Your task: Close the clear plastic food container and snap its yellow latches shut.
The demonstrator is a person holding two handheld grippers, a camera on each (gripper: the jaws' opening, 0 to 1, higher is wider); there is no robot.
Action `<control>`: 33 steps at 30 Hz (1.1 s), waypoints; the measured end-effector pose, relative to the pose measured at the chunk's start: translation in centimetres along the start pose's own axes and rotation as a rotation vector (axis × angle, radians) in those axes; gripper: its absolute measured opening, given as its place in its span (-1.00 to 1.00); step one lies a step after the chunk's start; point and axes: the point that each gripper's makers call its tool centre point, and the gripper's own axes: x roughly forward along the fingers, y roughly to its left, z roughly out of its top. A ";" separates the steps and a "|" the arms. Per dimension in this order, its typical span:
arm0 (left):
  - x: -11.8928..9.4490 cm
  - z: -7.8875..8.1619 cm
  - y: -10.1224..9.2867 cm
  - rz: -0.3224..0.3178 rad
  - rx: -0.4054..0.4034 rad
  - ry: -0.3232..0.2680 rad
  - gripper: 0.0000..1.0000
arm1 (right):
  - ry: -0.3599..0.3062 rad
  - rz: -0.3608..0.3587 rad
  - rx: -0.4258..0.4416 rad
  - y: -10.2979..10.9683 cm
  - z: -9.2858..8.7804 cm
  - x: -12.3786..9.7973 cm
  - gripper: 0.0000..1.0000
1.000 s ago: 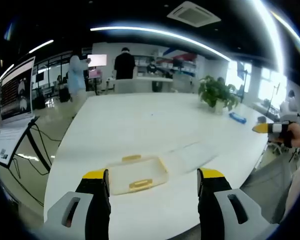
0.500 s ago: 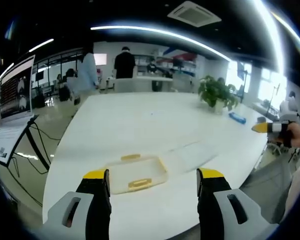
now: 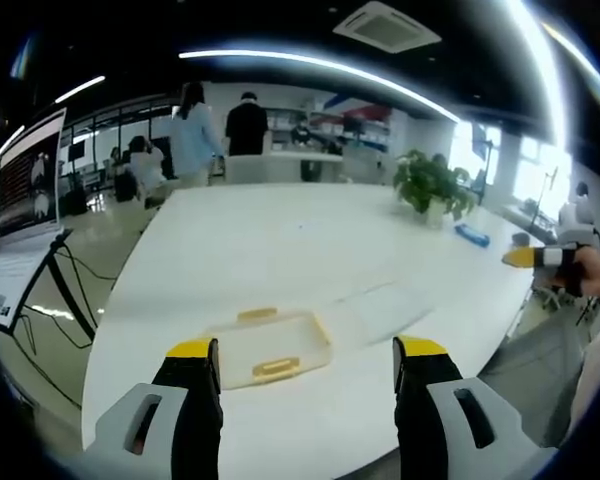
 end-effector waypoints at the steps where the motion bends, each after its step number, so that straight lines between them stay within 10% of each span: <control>1: 0.0 0.0 0.0 -0.001 0.000 -0.001 0.38 | 0.000 0.000 0.000 0.0 0.0 0.0 0.15; 33: 1.2 0.3 -0.4 -0.024 0.008 0.021 0.37 | 0.012 0.003 0.013 -0.2 0.1 1.0 0.10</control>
